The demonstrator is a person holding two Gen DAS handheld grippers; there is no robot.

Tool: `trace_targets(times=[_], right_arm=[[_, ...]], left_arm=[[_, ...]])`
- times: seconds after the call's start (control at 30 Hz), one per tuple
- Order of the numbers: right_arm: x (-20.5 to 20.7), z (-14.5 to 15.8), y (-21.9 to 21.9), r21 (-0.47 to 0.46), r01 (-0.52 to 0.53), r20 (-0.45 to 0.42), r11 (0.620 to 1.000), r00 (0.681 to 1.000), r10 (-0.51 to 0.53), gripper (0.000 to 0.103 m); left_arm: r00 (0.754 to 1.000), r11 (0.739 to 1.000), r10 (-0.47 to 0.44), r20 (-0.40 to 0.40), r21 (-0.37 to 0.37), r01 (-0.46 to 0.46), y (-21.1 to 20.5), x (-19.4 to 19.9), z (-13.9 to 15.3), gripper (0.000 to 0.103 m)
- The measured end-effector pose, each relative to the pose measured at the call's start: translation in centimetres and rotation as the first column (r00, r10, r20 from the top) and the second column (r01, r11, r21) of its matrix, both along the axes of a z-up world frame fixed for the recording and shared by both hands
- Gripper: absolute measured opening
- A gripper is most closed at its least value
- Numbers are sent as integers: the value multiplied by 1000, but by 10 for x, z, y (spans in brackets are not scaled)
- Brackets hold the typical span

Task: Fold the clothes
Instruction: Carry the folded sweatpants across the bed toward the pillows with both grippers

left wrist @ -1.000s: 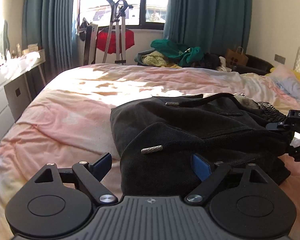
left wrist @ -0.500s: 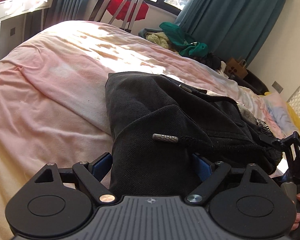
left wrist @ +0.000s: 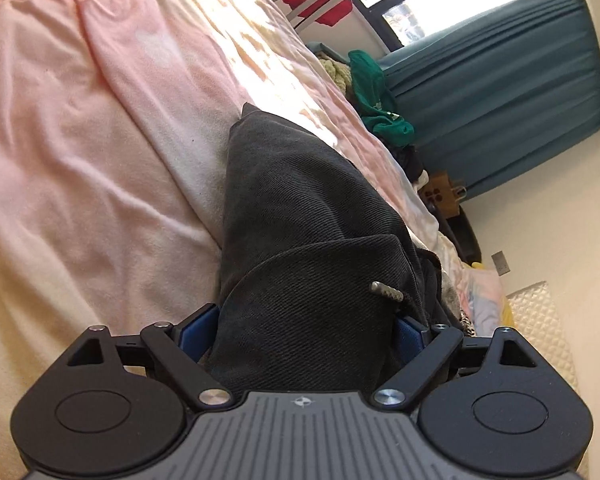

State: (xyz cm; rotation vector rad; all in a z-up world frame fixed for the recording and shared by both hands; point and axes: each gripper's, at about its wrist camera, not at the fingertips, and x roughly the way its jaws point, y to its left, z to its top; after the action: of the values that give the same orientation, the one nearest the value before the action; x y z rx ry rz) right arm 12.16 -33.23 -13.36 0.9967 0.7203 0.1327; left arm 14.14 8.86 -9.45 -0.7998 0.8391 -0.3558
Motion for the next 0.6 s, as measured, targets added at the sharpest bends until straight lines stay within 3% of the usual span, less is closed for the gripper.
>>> trace_targets(times=[0.13,0.2,0.4,0.6], right_arm=[[-8,9,1,-22,23,20,999,1000,-22,53],[-11,15,3,-37,31,37,999,999,-30,46],[-15,34,5,-44,42,119,998,992,-36,38],[-14,52,-5,39,35,210,999,977,-42,35]], left_arm=[[1000,999,-1,-10,-40,1,2,2,-9,86],[1000,1000,2,-4,-24,-3,2,1,-8,78],[999,1000,22,29,0,-22,0,-2,-3,61],[991,999,29,133,-18,-27,-6,-14,17,47]])
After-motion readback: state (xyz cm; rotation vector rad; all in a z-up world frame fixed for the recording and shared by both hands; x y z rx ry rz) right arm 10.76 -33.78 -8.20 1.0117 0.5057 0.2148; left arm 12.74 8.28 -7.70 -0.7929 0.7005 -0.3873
